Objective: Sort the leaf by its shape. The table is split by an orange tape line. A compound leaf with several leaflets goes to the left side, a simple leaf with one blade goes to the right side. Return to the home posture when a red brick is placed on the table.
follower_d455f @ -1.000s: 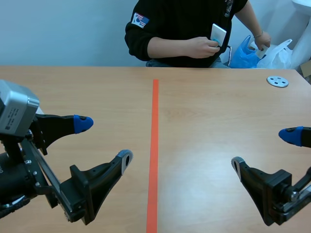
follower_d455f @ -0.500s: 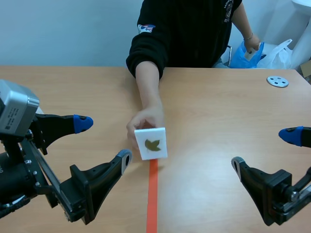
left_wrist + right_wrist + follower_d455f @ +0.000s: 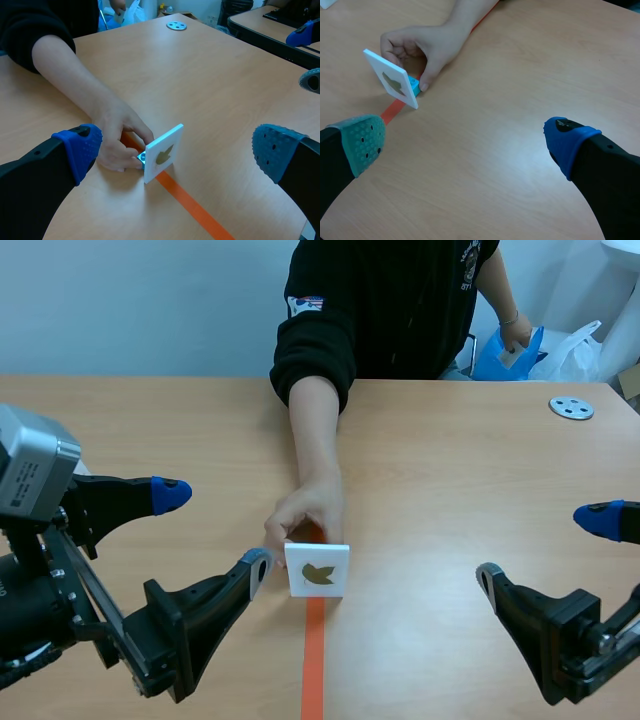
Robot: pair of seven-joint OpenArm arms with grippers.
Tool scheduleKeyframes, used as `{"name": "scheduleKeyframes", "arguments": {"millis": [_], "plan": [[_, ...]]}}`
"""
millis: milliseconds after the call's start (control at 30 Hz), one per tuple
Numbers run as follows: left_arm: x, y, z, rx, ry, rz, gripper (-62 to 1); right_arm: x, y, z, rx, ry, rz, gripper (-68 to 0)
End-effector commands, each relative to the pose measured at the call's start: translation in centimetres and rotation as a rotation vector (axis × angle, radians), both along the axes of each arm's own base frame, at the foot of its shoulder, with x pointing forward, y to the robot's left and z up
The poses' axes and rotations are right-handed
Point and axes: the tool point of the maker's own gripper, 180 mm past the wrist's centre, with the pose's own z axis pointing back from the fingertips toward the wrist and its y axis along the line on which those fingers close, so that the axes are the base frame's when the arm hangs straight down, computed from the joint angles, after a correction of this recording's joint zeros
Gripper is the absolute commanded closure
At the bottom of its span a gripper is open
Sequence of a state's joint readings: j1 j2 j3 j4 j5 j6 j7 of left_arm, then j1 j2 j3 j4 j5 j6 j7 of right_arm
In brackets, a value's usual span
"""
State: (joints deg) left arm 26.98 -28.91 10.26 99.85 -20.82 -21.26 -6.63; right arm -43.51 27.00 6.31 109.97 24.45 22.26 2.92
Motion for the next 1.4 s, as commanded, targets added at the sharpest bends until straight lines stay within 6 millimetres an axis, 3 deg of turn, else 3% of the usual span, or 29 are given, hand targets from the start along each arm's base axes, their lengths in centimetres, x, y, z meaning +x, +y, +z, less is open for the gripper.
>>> {"name": "scheduleKeyframes", "arguments": {"millis": [0, 667, 1000, 1367], "plan": [[0.1, 0.0, 0.6, -0.018, -0.015, -0.002, -62.3, 0.5, -0.2, 0.7, 0.004, -0.029, -0.003, -67.9], [0.1, 0.0, 0.6, -0.02, -0.016, -0.001, -62.3, 0.5, -0.2, 0.7, 0.003, -0.029, -0.003, -67.9], [0.0, -0.1, -0.2, 0.086, -0.065, -0.035, -62.3, 0.5, -0.2, 0.7, 0.003, -0.029, -0.003, -67.9], [4.3, 4.2, -4.3, 0.149, -0.047, 0.061, -62.3, 0.5, -0.2, 0.7, 0.003, -0.03, -0.003, -67.9]]}}
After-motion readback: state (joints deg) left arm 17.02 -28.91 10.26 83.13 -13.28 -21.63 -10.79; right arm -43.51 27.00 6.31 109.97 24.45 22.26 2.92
